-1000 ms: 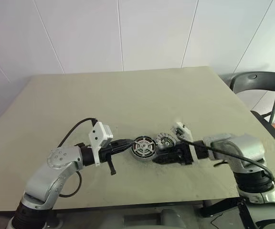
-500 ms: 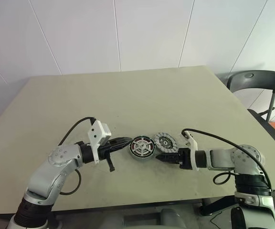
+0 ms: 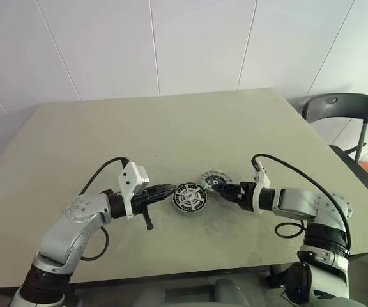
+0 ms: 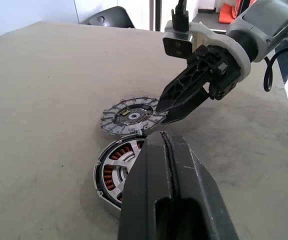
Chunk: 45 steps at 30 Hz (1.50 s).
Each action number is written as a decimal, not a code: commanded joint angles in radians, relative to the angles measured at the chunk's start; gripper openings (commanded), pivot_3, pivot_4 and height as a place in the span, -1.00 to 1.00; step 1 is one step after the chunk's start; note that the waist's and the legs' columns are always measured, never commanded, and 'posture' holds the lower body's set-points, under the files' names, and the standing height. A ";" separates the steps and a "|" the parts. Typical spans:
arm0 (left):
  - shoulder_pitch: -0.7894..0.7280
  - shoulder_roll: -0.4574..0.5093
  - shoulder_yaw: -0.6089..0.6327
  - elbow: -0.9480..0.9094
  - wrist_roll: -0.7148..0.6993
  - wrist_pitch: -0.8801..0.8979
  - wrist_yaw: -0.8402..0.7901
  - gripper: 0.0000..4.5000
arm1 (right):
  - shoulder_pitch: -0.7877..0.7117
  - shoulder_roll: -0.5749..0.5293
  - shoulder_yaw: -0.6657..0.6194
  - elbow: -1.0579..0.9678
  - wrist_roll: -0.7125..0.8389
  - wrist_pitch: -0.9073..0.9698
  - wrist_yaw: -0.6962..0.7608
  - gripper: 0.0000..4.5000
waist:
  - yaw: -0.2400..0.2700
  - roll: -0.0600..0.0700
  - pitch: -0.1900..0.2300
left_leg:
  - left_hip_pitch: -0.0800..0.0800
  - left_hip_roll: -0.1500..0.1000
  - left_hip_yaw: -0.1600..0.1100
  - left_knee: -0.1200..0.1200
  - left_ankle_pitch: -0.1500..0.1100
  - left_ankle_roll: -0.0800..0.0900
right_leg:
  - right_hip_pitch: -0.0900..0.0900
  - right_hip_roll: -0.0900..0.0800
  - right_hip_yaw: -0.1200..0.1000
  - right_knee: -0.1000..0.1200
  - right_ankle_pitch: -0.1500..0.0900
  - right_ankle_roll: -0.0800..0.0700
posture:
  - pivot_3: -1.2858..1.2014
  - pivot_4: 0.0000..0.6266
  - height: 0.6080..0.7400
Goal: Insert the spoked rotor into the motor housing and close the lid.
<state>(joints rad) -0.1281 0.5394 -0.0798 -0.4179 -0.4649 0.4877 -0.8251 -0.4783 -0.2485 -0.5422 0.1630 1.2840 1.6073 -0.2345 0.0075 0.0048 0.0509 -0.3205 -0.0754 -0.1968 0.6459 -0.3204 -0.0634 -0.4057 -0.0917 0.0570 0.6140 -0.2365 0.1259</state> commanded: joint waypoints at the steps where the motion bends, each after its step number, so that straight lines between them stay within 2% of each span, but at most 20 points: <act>1: -0.021 0.002 0.003 0.003 0.009 -0.025 -0.002 -1.00 | -0.036 0.034 -0.022 -0.014 0.024 -0.009 -0.031 0.28 | -0.004 0.000 0.000 | 0.000 0.000 0.000 0.000 0.000 0.000 | 0.000 0.000 0.000 0.000 0.000 0.000 | 0.03 -1.00 1.00; 2: -0.022 0.003 0.004 0.004 0.009 -0.026 -0.001 -1.00 | -0.036 0.043 -0.024 -0.017 0.026 -0.011 -0.036 0.28 | -0.005 0.000 0.000 | 0.000 0.001 0.000 0.000 0.000 0.000 | 0.000 0.001 0.000 0.000 0.000 0.000 | 0.03 -1.00 1.00; 5: -0.015 0.005 0.006 0.007 0.014 -0.038 -0.003 -1.00 | -0.027 0.061 -0.007 -0.049 0.007 -0.017 -0.040 0.00 | -0.007 0.001 0.001 | 0.000 0.001 0.000 0.000 0.000 0.000 | 0.000 0.001 0.000 0.000 0.000 0.000 | 0.03 -1.00 1.00; 11: 0.020 0.004 0.007 0.023 0.034 -0.086 -0.008 -1.00 | -0.014 0.013 0.101 -0.158 -0.085 -0.090 0.054 -0.91 | -0.022 0.004 0.001 | 0.000 0.002 0.000 0.000 0.000 0.000 | 0.000 0.002 0.000 0.000 0.000 0.001 | 0.03 -1.00 1.00; 12: 0.026 0.003 0.006 0.024 0.036 -0.092 -0.008 -1.00 | -0.008 -0.002 0.128 -0.180 -0.107 -0.109 0.081 -0.99 | -0.022 0.004 0.001 | 0.000 0.002 0.000 0.000 0.000 0.000 | 0.000 0.002 0.000 0.000 -0.001 0.002 | 0.03 -1.00 1.00; 17: 0.046 0.001 0.005 0.039 0.047 -0.127 -0.014 -1.00 | 0.039 -0.161 0.403 -0.356 -0.309 -0.282 0.303 -0.99 | -0.017 0.005 0.002 | -0.001 0.002 0.000 0.000 0.000 0.000 | 0.000 0.002 0.000 -0.001 -0.002 0.003 | 0.03 -1.00 1.00; 24: 0.060 -0.002 0.004 0.097 0.067 -0.192 -0.034 -1.00 | 0.090 -0.315 0.697 -0.507 -0.596 -0.587 0.543 -0.99 | -0.019 0.005 0.003 | -0.001 0.002 0.001 0.000 0.000 0.000 | -0.001 0.002 0.000 -0.002 -0.002 0.004 | 0.03 -1.00 1.00; 34: 0.070 -0.004 0.007 0.168 0.085 -0.265 -0.059 -1.00 | 0.104 -0.499 0.932 -0.482 -1.036 -1.044 0.789 -0.99 | -0.017 0.003 0.003 | -0.002 0.002 0.001 0.000 0.000 0.000 | -0.001 0.002 0.000 -0.002 -0.003 0.003 | 0.03 -1.00 1.00; 45: 0.062 0.000 0.019 0.250 0.097 -0.336 -0.087 -1.00 | 0.108 -0.541 1.010 -0.335 -1.384 -1.482 0.921 -0.99 | -0.015 0.003 0.004 | -0.001 0.002 0.001 0.000 0.000 0.000 | -0.001 0.002 0.000 -0.002 -0.002 0.003 | 0.03 -1.00 1.00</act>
<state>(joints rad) -0.0520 0.5348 -0.0845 -0.1648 -0.3732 0.1805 -0.9072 -0.3646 -0.7718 0.4626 -0.1838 -0.0590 0.1849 0.6570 -0.0071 0.0073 0.0547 -0.3217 -0.0732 -0.1958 0.6459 -0.3206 -0.0636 -0.4066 -0.0902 0.0575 0.6118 -0.2389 0.1291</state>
